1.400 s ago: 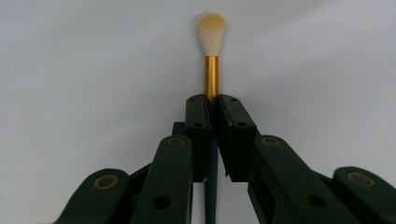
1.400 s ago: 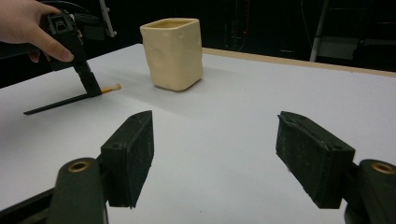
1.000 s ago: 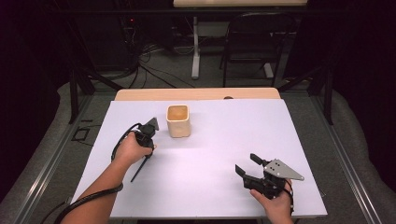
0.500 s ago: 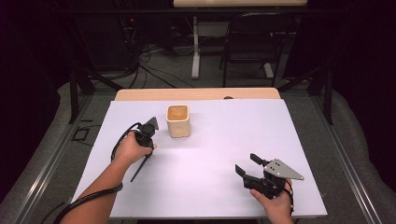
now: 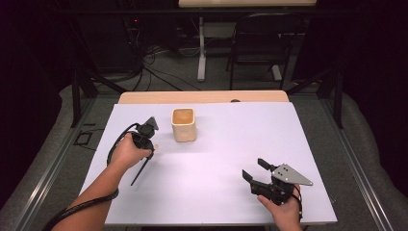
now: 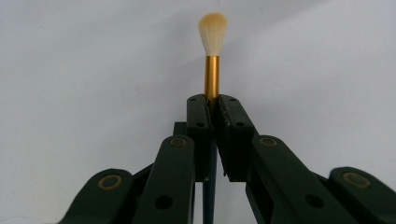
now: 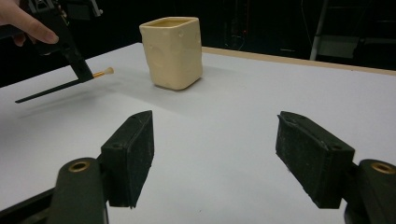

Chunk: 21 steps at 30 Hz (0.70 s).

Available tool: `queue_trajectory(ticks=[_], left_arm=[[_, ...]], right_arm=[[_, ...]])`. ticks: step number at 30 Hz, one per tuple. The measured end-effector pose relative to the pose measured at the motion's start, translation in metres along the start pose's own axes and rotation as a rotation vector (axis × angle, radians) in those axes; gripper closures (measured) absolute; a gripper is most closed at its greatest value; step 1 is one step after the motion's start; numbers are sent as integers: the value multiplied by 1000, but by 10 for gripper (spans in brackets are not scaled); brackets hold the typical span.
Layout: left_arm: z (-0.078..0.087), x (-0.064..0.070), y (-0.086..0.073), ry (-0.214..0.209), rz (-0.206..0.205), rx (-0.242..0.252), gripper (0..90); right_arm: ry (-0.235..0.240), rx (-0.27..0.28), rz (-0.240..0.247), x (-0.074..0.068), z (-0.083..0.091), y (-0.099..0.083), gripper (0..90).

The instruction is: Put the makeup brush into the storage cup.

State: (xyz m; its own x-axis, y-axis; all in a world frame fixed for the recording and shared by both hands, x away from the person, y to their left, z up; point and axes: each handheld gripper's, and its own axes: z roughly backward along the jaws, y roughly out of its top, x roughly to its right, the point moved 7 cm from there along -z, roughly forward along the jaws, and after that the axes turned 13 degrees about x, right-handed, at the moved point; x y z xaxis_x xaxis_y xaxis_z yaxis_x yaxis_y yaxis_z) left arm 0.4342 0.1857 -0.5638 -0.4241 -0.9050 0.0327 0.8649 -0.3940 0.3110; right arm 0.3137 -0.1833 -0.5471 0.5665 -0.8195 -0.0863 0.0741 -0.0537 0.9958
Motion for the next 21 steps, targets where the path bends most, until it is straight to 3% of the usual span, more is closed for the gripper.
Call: queue_trajectory(ticks=[5, 12, 21], left_arm=[[6, -2, -2, -20, 6, 31, 835], [17, -1, -1, -61, 25, 111, 835], [28, 0, -1, -80, 16, 189, 835]], right_arm=[[2, -2, 3, 0, 0, 0, 277], [3, 0, 6, 0, -1, 0, 277], [3, -4, 4, -1, -1, 0, 277]])
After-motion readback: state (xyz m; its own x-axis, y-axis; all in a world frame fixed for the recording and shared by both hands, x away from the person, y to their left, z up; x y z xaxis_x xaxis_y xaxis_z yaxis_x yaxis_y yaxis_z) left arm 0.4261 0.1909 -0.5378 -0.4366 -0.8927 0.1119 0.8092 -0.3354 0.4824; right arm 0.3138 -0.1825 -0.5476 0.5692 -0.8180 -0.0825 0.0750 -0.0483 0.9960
